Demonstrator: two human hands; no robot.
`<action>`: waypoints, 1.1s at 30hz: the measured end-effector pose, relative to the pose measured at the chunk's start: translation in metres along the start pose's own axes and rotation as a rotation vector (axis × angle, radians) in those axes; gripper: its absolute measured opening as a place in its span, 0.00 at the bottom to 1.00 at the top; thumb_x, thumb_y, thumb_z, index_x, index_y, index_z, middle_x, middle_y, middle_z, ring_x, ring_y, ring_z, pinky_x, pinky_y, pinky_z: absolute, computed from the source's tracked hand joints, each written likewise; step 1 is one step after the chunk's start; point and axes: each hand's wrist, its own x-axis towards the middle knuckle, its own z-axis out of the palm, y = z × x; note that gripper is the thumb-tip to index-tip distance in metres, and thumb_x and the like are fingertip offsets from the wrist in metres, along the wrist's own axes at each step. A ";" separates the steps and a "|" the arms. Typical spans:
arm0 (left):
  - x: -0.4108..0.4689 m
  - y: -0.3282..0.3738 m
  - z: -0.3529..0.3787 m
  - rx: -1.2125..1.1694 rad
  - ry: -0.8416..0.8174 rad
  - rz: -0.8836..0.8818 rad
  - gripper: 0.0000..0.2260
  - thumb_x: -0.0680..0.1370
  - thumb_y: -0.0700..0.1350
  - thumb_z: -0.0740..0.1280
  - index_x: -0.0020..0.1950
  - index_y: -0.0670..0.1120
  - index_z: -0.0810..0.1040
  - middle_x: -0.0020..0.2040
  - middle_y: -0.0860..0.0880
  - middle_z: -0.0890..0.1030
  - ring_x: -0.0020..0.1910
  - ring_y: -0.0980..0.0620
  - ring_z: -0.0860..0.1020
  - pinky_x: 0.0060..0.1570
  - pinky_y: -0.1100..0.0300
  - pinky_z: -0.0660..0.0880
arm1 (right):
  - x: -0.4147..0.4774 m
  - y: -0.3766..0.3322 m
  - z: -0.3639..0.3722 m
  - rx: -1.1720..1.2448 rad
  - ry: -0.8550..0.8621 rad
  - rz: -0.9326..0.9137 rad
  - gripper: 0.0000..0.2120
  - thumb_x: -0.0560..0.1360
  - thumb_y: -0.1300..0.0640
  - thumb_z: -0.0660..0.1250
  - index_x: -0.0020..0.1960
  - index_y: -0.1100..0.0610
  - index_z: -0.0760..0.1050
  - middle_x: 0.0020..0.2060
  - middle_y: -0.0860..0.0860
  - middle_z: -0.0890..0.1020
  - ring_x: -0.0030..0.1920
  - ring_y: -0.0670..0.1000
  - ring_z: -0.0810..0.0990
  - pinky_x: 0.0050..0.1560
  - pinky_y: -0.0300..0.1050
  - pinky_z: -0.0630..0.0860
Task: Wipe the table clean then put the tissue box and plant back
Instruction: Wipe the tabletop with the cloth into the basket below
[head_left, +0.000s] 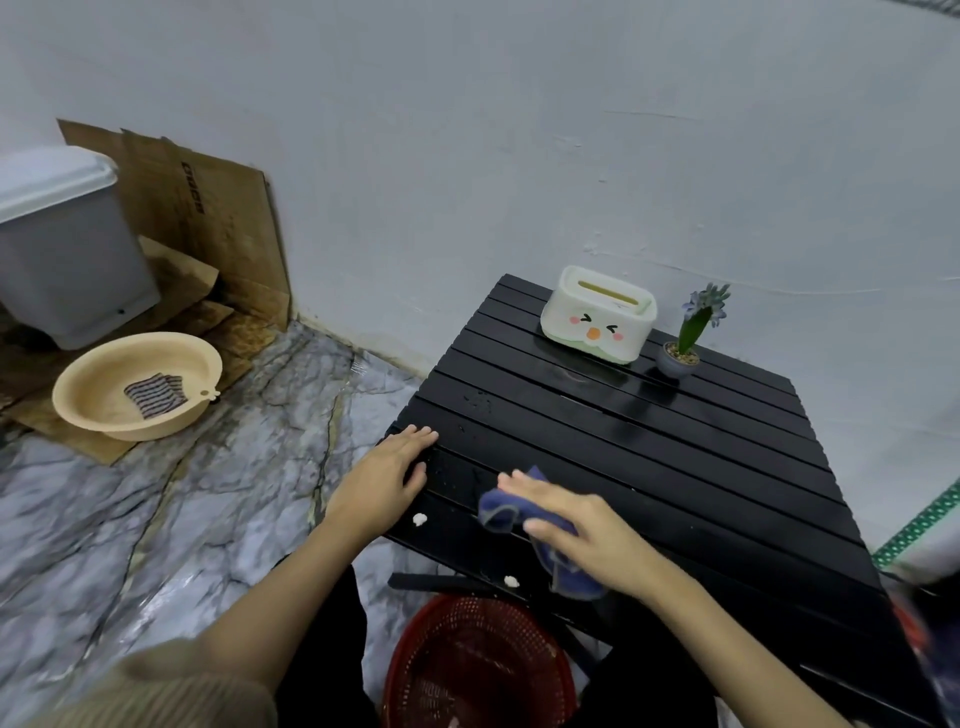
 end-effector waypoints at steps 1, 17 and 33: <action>0.001 -0.001 -0.001 -0.036 -0.015 -0.014 0.19 0.78 0.41 0.57 0.69 0.49 0.65 0.71 0.50 0.68 0.73 0.54 0.60 0.72 0.58 0.59 | 0.009 -0.001 -0.003 -0.019 0.032 -0.009 0.21 0.77 0.56 0.61 0.68 0.46 0.63 0.69 0.40 0.65 0.70 0.34 0.57 0.69 0.26 0.53; 0.013 0.003 -0.039 -0.169 -0.028 -0.140 0.16 0.79 0.41 0.57 0.67 0.45 0.69 0.68 0.44 0.73 0.67 0.47 0.70 0.61 0.62 0.64 | 0.059 -0.003 0.034 -0.190 -0.210 -0.202 0.19 0.76 0.65 0.60 0.66 0.57 0.68 0.69 0.51 0.68 0.71 0.43 0.55 0.69 0.28 0.50; -0.005 0.002 -0.009 -0.019 -0.040 0.003 0.18 0.77 0.37 0.57 0.68 0.44 0.67 0.71 0.46 0.67 0.73 0.49 0.60 0.72 0.55 0.59 | -0.049 0.041 -0.041 0.017 0.316 0.191 0.18 0.76 0.61 0.62 0.65 0.52 0.68 0.66 0.46 0.69 0.69 0.43 0.63 0.60 0.22 0.58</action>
